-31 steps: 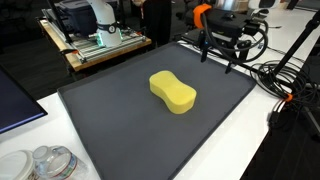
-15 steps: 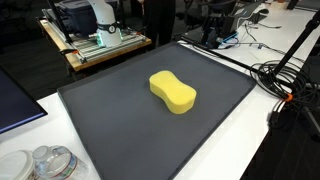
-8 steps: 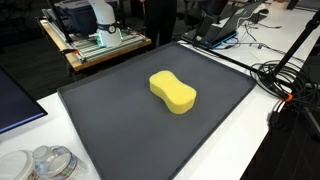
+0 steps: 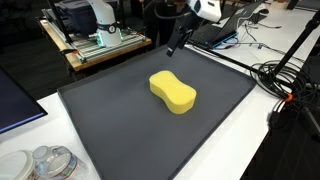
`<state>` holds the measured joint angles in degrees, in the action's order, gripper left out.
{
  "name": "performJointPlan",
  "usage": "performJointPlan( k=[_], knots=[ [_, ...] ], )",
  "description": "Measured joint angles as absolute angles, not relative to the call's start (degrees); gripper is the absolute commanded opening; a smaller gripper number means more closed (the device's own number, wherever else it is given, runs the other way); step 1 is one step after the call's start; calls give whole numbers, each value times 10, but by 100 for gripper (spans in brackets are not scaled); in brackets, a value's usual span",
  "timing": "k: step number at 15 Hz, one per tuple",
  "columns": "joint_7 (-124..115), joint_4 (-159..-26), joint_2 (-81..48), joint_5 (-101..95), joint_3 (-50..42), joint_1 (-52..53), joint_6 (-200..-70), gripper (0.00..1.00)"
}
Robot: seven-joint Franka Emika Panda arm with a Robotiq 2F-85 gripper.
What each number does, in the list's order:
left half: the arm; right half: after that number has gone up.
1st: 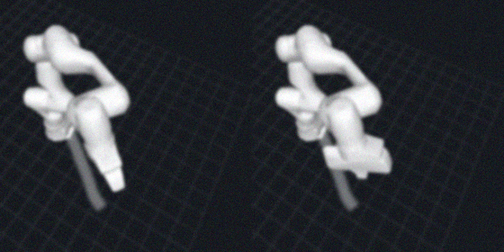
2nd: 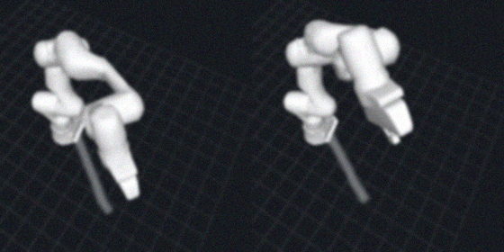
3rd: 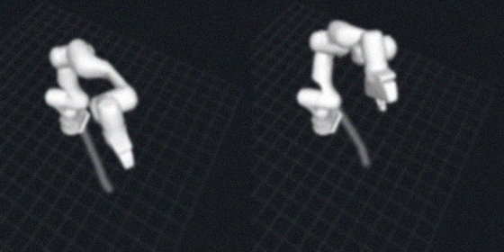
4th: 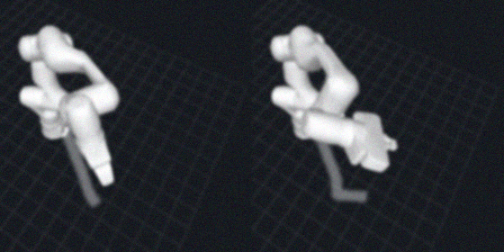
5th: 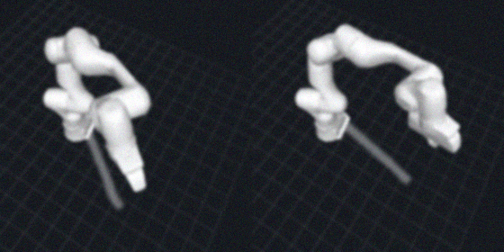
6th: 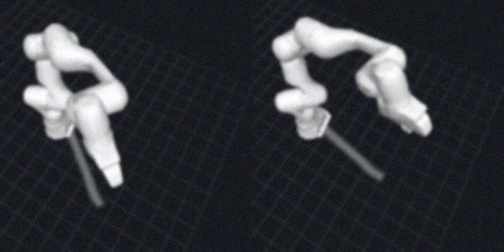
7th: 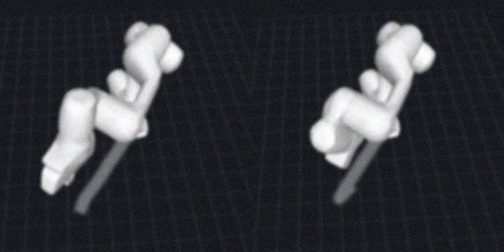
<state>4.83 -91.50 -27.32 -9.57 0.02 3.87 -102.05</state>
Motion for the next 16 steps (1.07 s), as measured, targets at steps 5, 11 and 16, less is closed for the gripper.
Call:
performJointPlan(
  k=[5,11,16],
  knots=[
    [54,-965,-273,24,0,-25,-1086,100],
    [57,-968,-276,27,0,-25,-1094,100],
    [90,-984,-296,32,0,-35,-1145,100]
  ],
)
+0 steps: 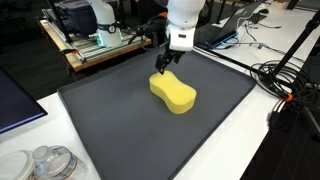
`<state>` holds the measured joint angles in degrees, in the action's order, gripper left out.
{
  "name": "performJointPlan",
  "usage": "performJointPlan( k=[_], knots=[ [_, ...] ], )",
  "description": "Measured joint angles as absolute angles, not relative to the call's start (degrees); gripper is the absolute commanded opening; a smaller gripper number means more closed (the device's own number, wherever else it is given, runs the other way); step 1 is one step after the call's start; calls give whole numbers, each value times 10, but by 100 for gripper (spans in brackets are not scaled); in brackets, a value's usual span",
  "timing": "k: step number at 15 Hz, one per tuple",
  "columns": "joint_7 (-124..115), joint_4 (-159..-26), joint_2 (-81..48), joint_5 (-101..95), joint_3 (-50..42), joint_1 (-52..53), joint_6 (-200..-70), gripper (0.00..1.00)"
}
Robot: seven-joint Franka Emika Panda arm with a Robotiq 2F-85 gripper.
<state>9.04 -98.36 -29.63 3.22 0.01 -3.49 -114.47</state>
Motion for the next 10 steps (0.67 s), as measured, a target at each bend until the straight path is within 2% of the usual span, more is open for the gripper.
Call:
performJointPlan(
  k=[8,9,10],
  knots=[
    [208,-1077,-337,124,27,-111,-1323,100],
    [231,-1081,-341,145,39,-125,-1328,75],
    [253,-1082,-346,165,51,-138,-1329,74]
  ],
)
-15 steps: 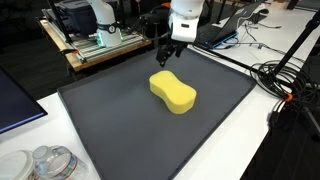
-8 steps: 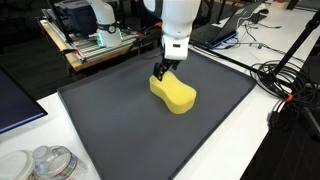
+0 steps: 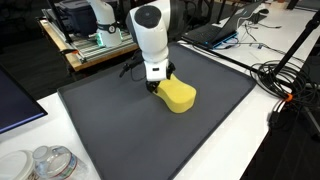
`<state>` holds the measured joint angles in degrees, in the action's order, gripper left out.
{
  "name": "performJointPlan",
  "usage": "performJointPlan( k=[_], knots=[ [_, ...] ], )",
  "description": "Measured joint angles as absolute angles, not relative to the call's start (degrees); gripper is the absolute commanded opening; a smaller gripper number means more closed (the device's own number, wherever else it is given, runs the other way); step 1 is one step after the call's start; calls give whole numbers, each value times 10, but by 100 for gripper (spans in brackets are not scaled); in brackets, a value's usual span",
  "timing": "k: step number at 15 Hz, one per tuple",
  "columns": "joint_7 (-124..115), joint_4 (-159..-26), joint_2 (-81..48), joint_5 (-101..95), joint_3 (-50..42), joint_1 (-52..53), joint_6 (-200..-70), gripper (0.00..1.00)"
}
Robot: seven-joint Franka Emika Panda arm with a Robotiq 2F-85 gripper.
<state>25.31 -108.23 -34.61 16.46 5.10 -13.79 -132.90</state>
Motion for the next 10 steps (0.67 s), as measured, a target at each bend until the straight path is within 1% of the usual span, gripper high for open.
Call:
performJointPlan(
  k=[6,8,10],
  knots=[
    [335,-1082,-357,219,86,-185,-1328,34],
    [343,-1082,-353,224,87,-188,-1324,23],
    [345,-1085,-342,224,87,-187,-1316,11]
  ],
)
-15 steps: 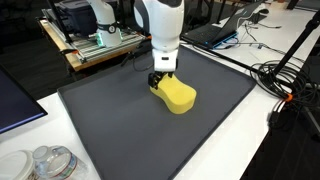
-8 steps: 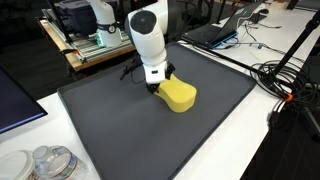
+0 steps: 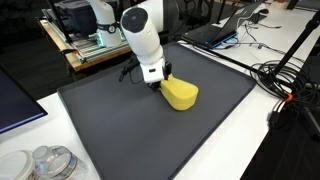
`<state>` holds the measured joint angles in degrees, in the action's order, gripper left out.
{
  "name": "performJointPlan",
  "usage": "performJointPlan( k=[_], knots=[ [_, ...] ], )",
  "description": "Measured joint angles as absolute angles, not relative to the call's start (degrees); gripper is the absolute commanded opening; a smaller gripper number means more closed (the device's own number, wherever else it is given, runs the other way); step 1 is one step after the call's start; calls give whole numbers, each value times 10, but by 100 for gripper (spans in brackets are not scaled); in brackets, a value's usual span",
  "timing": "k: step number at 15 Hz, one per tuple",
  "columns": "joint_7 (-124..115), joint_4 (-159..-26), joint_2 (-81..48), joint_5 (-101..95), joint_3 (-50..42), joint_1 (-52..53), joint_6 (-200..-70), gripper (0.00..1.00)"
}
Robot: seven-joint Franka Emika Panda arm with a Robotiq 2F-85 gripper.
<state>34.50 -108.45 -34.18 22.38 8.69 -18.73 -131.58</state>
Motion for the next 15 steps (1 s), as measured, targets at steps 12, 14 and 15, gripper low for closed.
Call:
performJointPlan(
  k=[12,14,15],
  knots=[
    [101,-1203,-140,-38,-3,-42,-1297,3],
    [39,-1214,-104,-102,-9,-19,-1271,3],
    [10,-1217,-87,-131,-9,-10,-1256,3]
  ],
)
